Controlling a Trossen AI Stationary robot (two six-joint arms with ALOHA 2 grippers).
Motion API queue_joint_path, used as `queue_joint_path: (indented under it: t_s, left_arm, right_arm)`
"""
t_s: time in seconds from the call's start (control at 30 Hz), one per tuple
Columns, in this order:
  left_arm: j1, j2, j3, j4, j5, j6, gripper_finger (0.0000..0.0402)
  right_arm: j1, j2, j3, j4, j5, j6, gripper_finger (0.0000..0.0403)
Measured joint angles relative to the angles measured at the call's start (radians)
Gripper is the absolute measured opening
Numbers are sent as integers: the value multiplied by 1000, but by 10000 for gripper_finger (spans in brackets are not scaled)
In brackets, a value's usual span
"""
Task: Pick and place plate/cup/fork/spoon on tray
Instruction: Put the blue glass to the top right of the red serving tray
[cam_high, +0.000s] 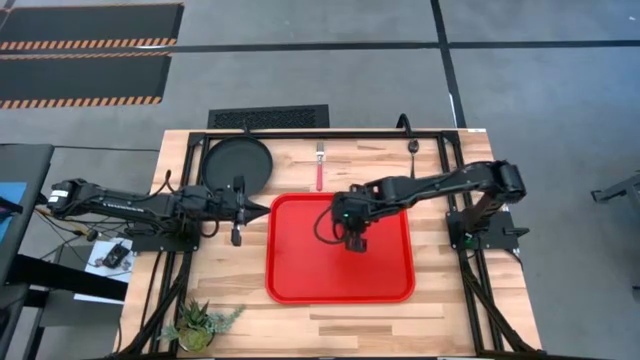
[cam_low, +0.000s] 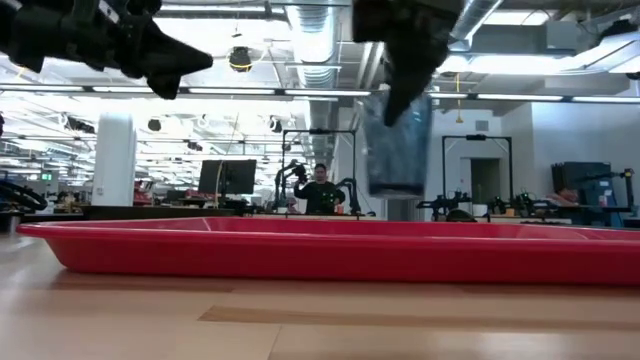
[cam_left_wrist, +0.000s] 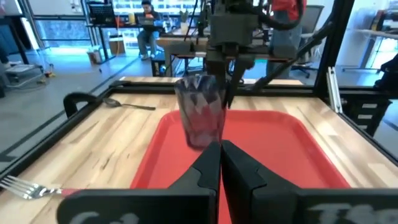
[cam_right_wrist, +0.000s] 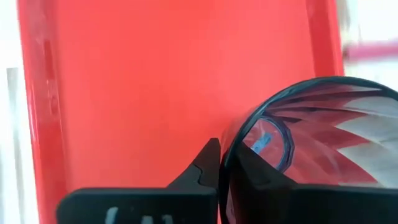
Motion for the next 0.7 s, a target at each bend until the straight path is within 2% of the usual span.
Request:
queue_joint_path:
  t_s: [0.2, 0.37, 0.5, 0.7]
  left_arm:
    - [0, 0, -60, 113, 0, -14, 0]
    - [0, 1, -62, 142, 1, -25, 0]
    - [0, 1, -62, 149, 1, -26, 0]
    - [0, 1, -62, 144, 1, -36, 0]
  right_arm:
    - [-1, -124, -106, -1, 28, 61, 16]
    - [-20, -186, -210, -13, 19, 104, 22]
    - [-39, -230, -304, -65, 52, 139, 28]
    - [-64, -314, -441, 4, 87, 233, 19]
